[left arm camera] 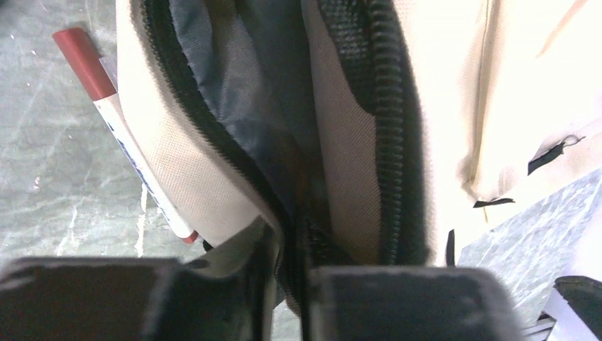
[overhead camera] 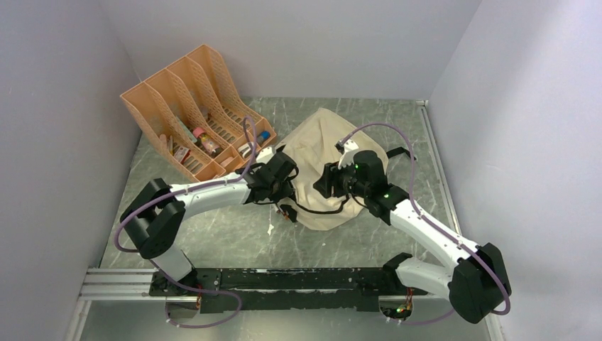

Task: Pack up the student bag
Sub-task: Zip the student bag at the center of the board.

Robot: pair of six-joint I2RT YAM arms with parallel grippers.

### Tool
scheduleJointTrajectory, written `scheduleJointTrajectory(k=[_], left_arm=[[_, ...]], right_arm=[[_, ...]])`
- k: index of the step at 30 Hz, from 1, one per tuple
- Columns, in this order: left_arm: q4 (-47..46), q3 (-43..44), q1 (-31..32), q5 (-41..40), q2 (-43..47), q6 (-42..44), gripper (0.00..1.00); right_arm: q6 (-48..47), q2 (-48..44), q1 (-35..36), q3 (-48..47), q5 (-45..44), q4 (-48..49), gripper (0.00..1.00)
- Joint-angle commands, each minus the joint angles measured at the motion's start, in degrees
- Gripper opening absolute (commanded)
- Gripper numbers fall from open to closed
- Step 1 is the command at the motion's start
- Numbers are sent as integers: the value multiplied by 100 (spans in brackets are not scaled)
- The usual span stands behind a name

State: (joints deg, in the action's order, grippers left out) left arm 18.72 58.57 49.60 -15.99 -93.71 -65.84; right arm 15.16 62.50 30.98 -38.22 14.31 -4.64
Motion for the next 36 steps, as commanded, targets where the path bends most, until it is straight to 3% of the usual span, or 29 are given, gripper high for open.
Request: scheduleJointTrajectory(k=[1, 4, 9, 16, 23, 36], left_arm=[[91, 217, 36, -228, 103, 115, 13], [341, 302, 35, -274, 244, 263, 5], [605, 321, 34, -265, 654, 478, 5], [924, 493, 32, 0, 913, 823, 5], [836, 546, 35, 342, 867, 1050, 5], [638, 485, 37, 627, 933, 1287, 5]], right_arm=[[-81, -116, 39, 53, -175, 15, 55], [-13, -70, 42, 57, -97, 91, 55], [-9, 54, 40, 94, 123, 277, 54], [-198, 500, 59, 6, 978, 315, 45], [-29, 983, 182, -13, 1233, 644, 37], [58, 3218, 405, -935, 878, 1335, 38]])
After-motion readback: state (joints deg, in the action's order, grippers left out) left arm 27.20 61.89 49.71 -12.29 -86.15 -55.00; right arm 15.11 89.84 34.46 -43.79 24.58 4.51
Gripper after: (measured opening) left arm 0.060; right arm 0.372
